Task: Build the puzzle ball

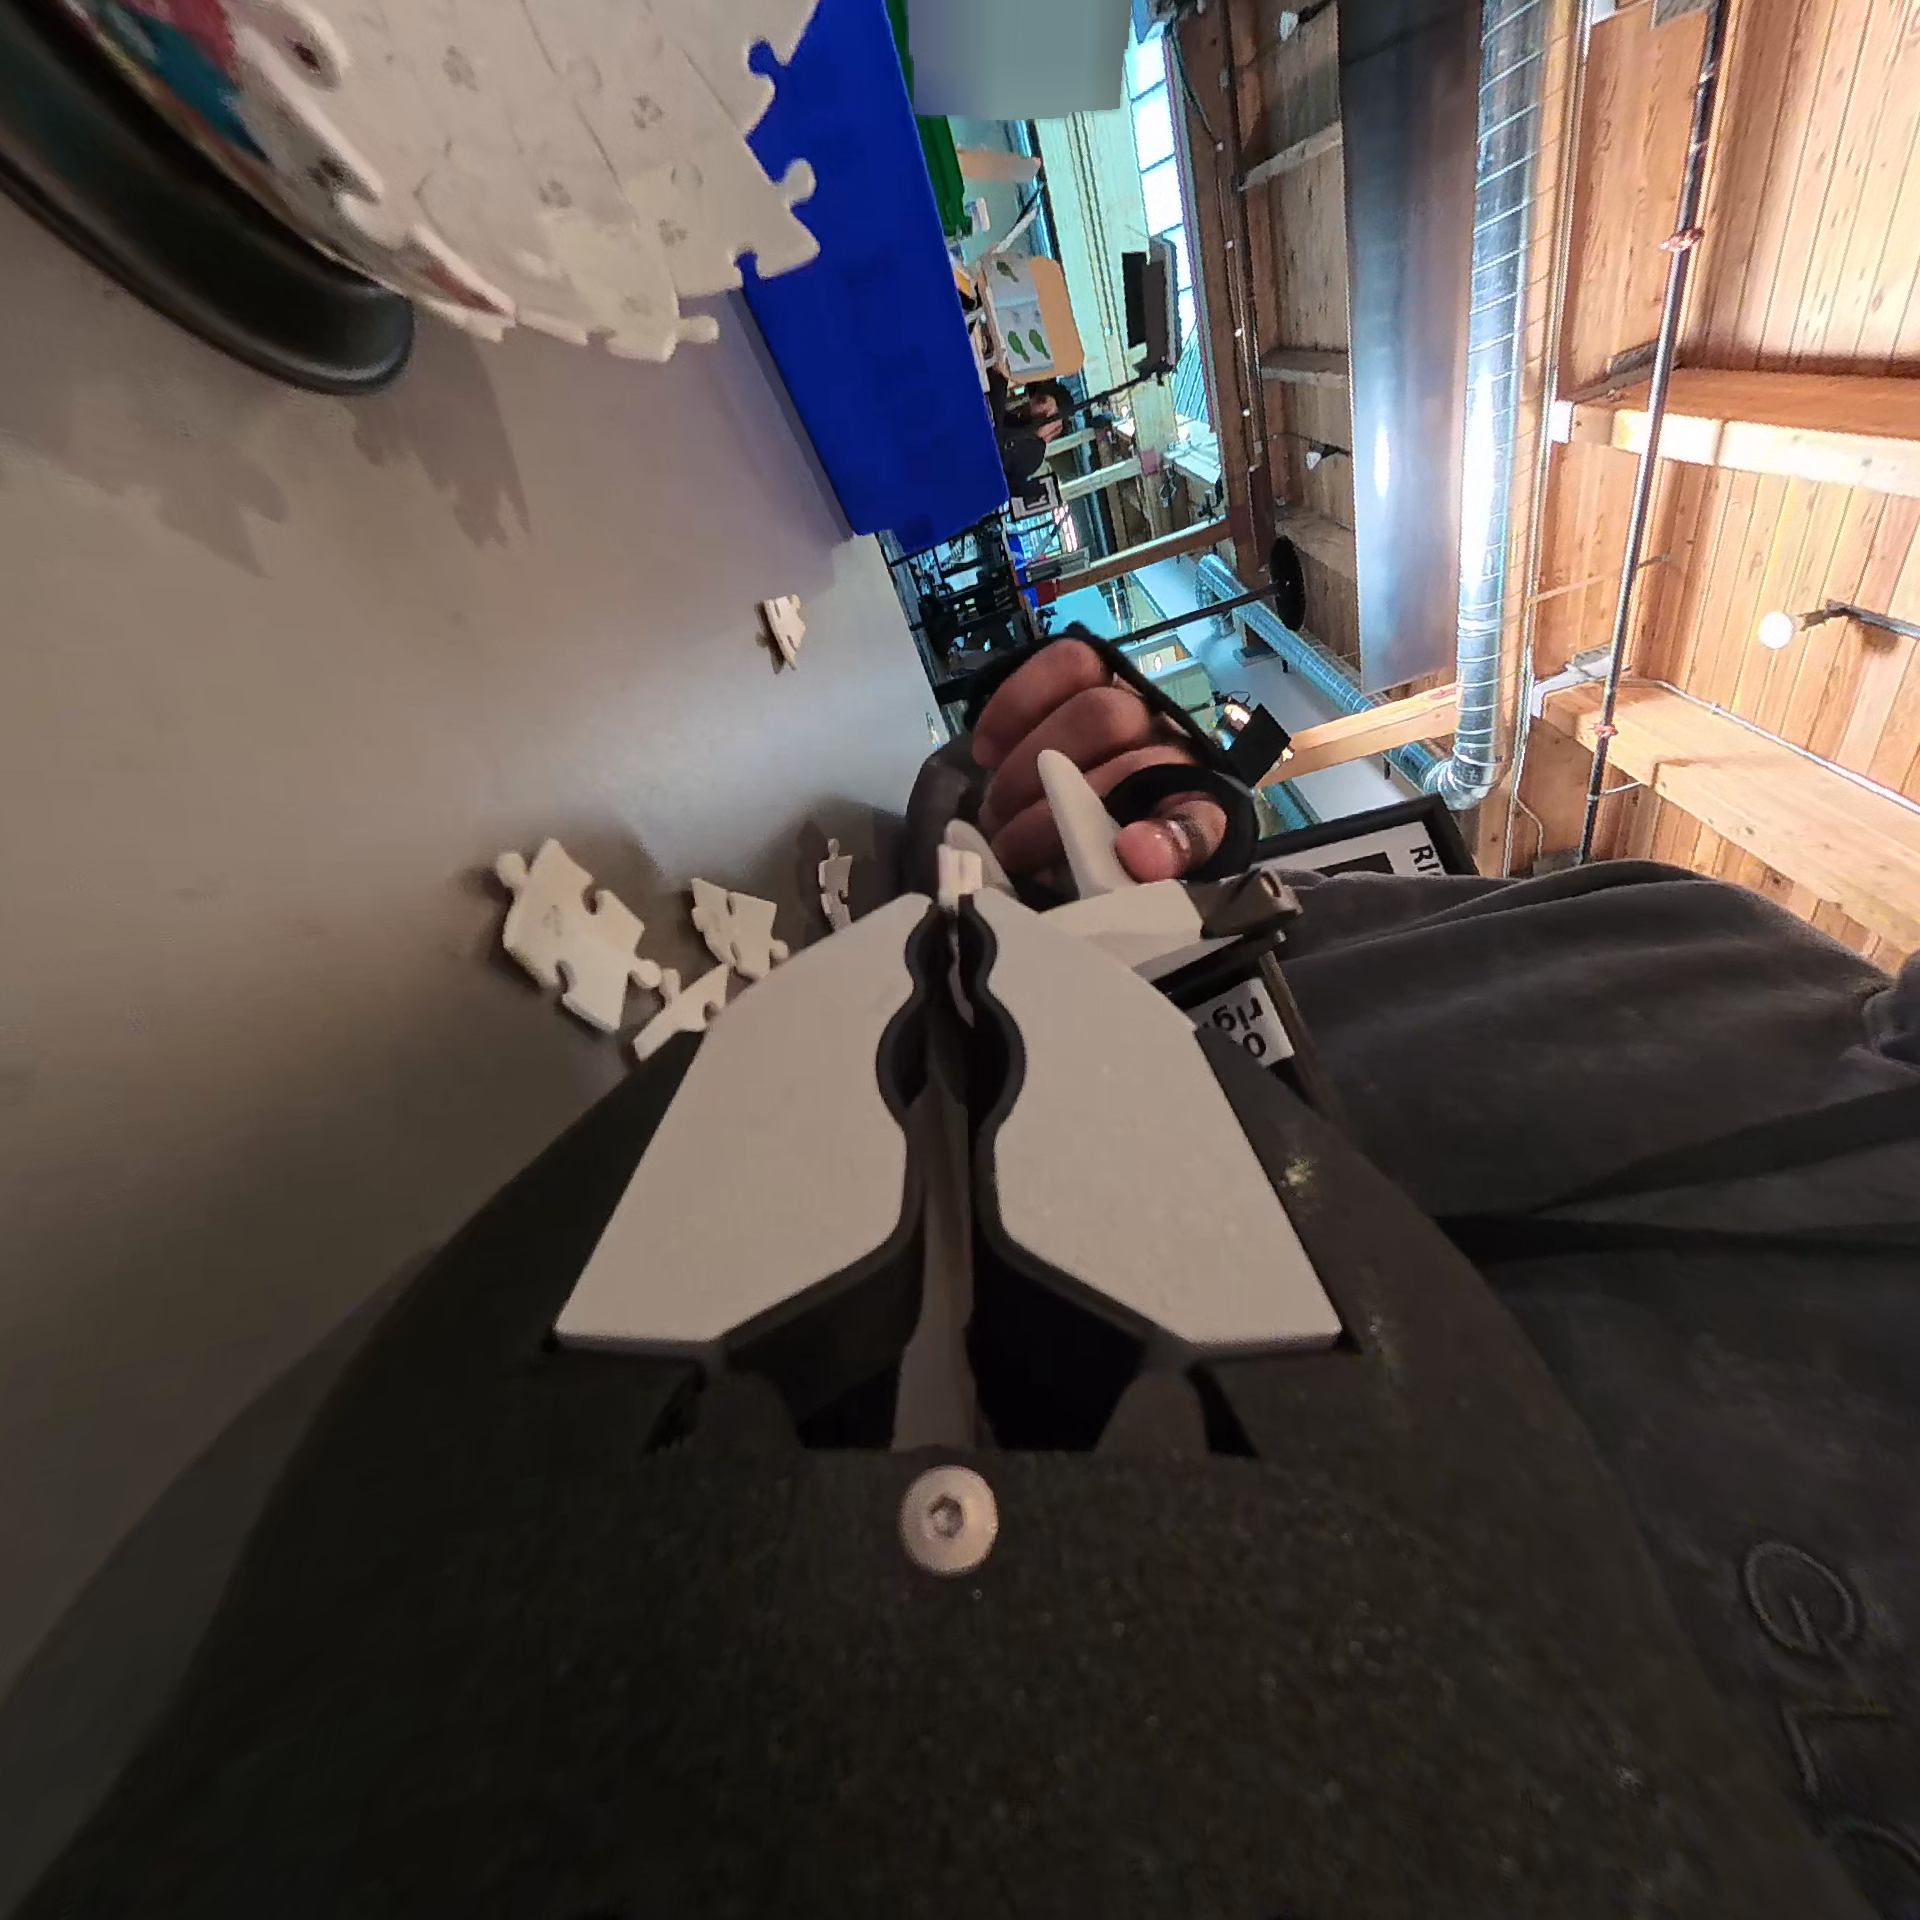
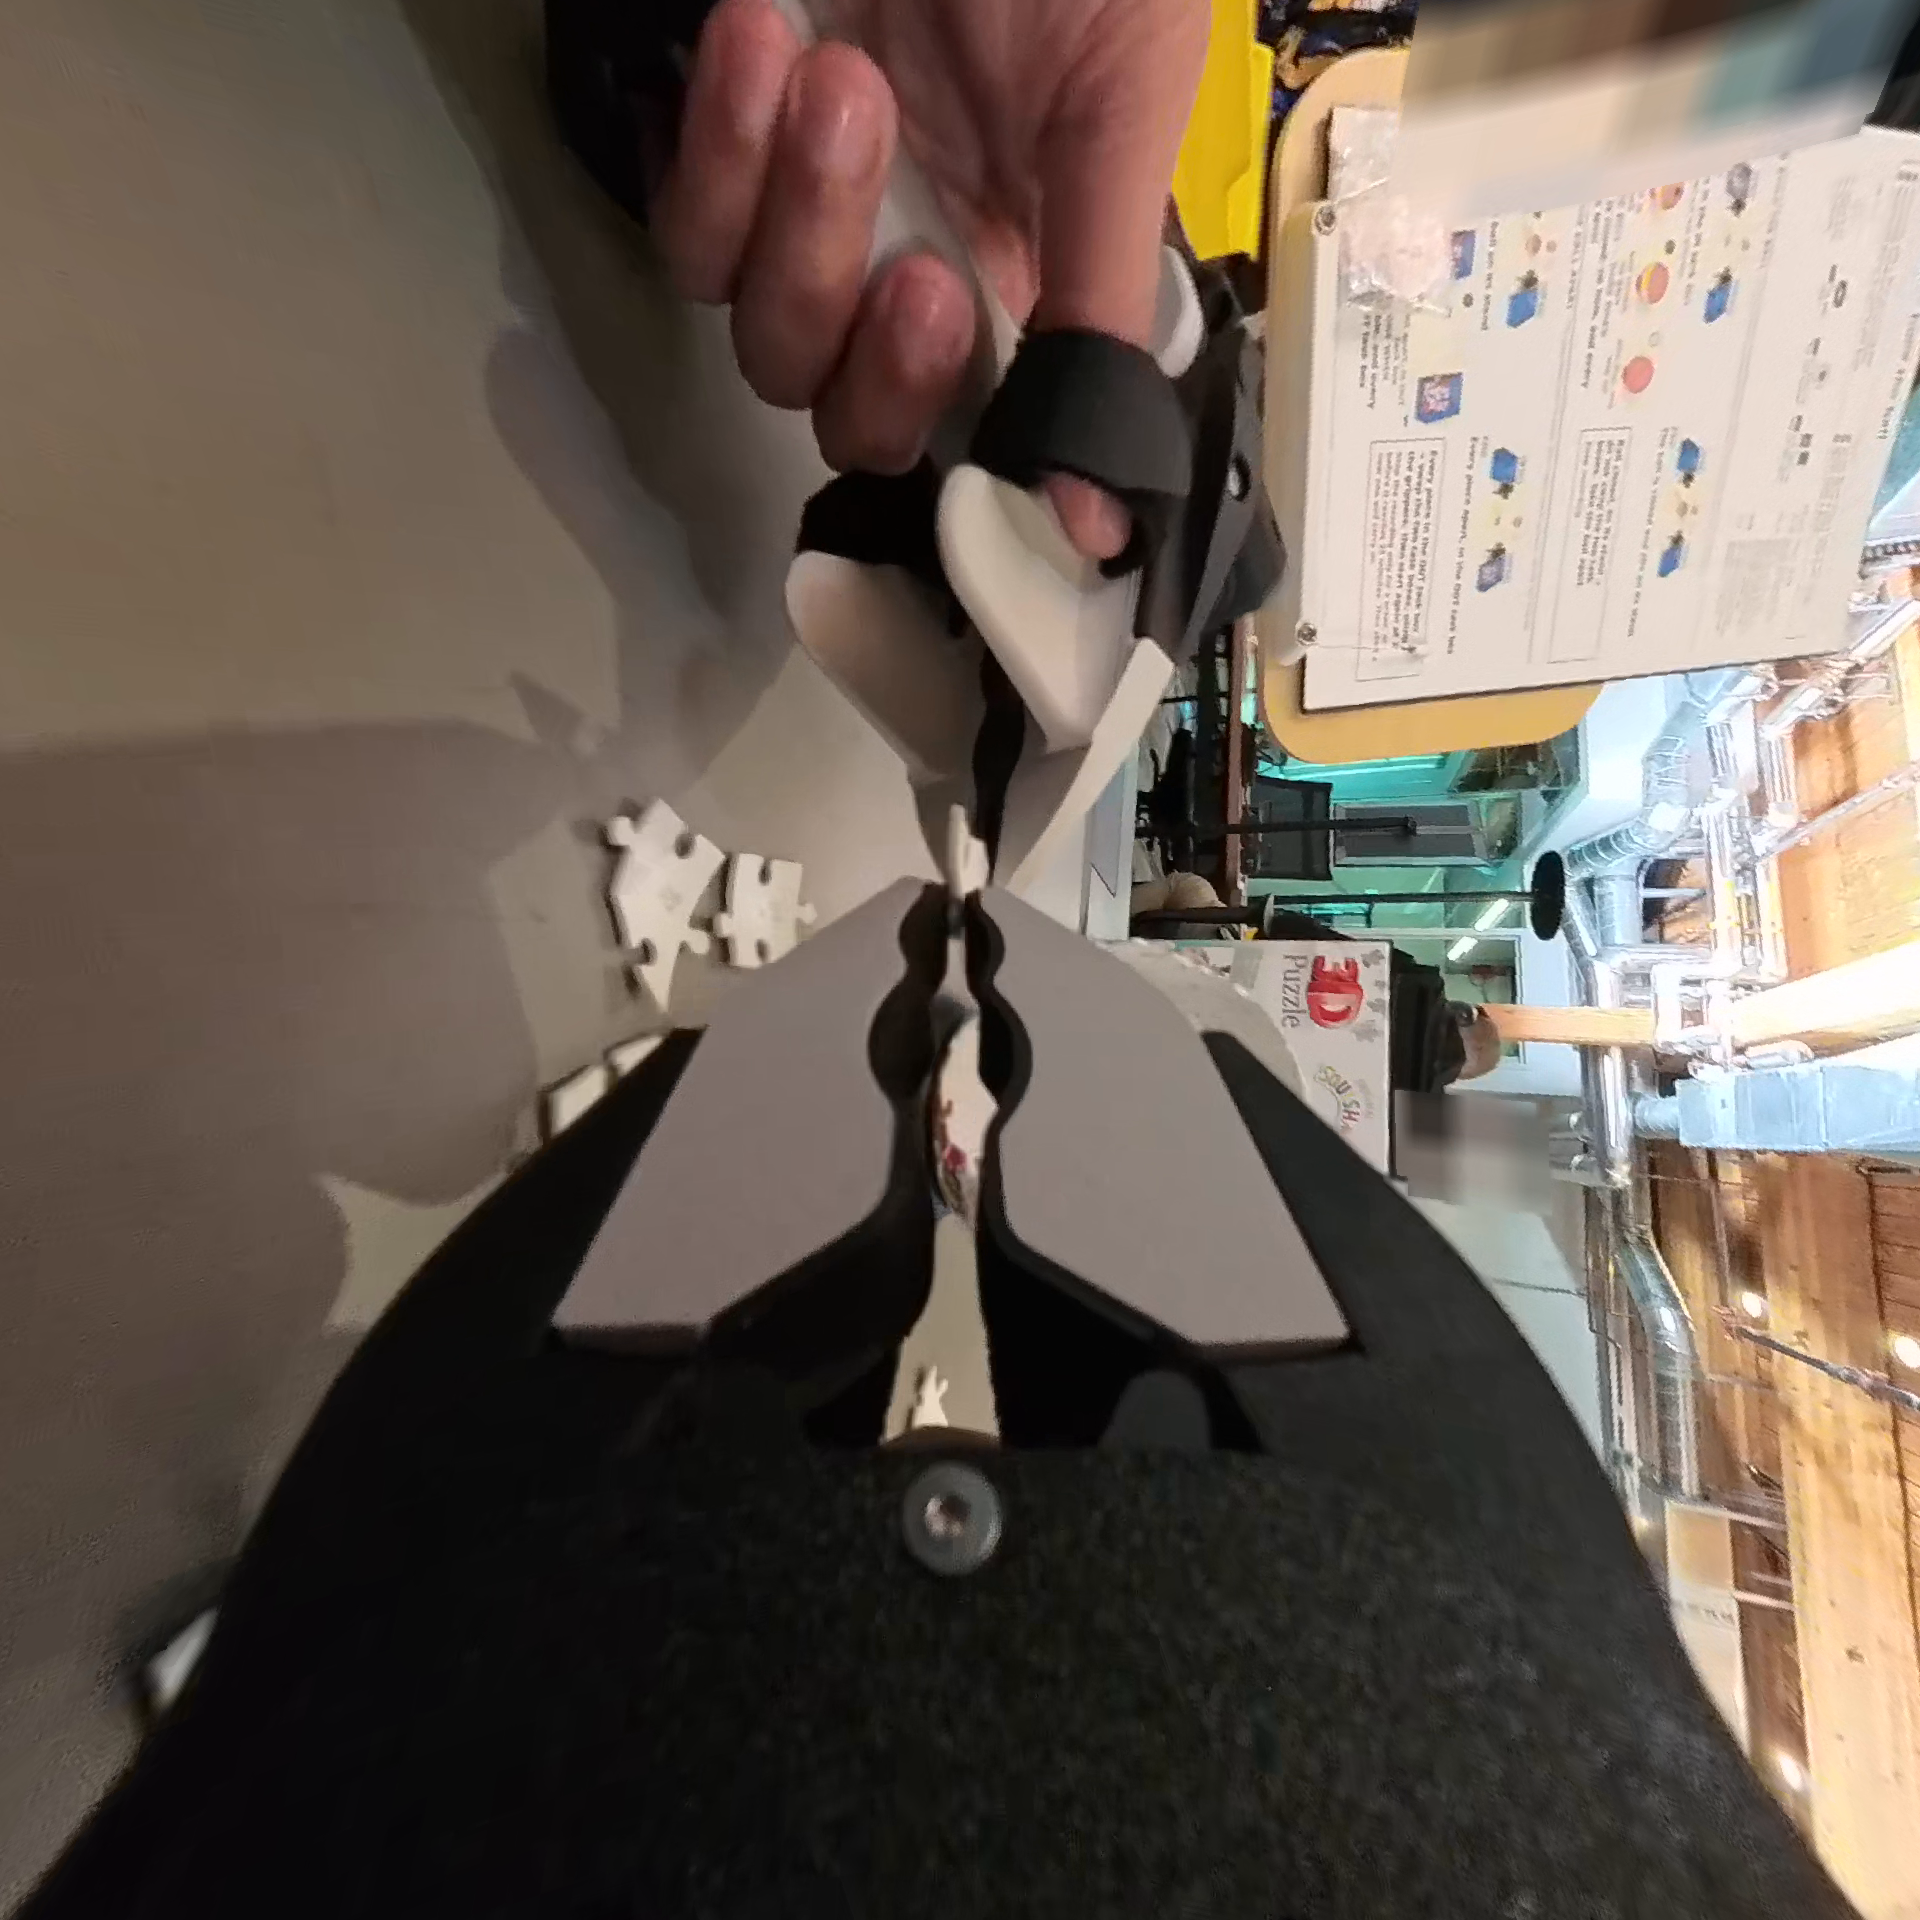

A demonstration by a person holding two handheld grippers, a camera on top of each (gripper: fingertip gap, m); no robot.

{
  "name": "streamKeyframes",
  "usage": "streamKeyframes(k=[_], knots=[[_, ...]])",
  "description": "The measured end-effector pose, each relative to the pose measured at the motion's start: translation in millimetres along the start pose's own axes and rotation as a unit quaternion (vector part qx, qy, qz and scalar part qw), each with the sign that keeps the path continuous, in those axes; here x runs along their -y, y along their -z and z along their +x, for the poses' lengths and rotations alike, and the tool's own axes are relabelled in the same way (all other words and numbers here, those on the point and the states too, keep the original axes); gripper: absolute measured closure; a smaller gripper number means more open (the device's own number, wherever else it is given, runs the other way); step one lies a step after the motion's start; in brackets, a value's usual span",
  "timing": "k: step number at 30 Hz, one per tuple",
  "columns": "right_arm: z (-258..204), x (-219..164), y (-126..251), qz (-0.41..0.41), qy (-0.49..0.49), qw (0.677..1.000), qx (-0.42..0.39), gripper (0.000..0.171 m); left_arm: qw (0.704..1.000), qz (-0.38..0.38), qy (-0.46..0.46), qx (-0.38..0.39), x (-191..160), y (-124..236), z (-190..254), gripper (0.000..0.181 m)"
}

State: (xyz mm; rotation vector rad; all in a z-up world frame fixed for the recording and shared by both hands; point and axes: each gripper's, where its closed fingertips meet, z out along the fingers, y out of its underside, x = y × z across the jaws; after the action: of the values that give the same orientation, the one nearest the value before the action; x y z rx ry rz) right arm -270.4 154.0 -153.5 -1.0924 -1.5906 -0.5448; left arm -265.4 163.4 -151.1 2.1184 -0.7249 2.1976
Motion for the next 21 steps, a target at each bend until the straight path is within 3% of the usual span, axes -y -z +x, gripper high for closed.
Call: streamKeyframes(k=[3,5,9,13,17,21], knots=[[12.3,-6.0,-2.5,-0.024,-0.014,1.000,-0.013,0.169,0.999,0.033,-0.015,-0.007,10.8,5.2,4.2,0.177],[18.1,-16.5,-6.6,-0.055,-0.028,0.998,-0.005,0.169,0.996,0.083,-0.040,0.007,27.8,18.6,7.4,0.154],[22.2,-53.3,-25.5,-0.154,-0.074,0.984,0.044,0.169,0.976,0.185,-0.101,0.056,58.8,62.8,14.3,0.153],[23.8,-83.8,-45.8,-0.253,-0.167,0.948,0.094,0.169,0.960,0.237,-0.119,0.091,70.1,92.0,13.5,0.154],[23.8,-86.0,-57.0,-0.301,-0.251,0.910,0.133,0.169,0.959,0.242,-0.113,0.098,72.0,96.2,6.3,0.154],[21.3,-84.6,-59.1,-0.334,-0.325,0.869,0.166,0.169,0.957,0.200,-0.146,0.154,72.6,92.9,-12.6,0.154]])
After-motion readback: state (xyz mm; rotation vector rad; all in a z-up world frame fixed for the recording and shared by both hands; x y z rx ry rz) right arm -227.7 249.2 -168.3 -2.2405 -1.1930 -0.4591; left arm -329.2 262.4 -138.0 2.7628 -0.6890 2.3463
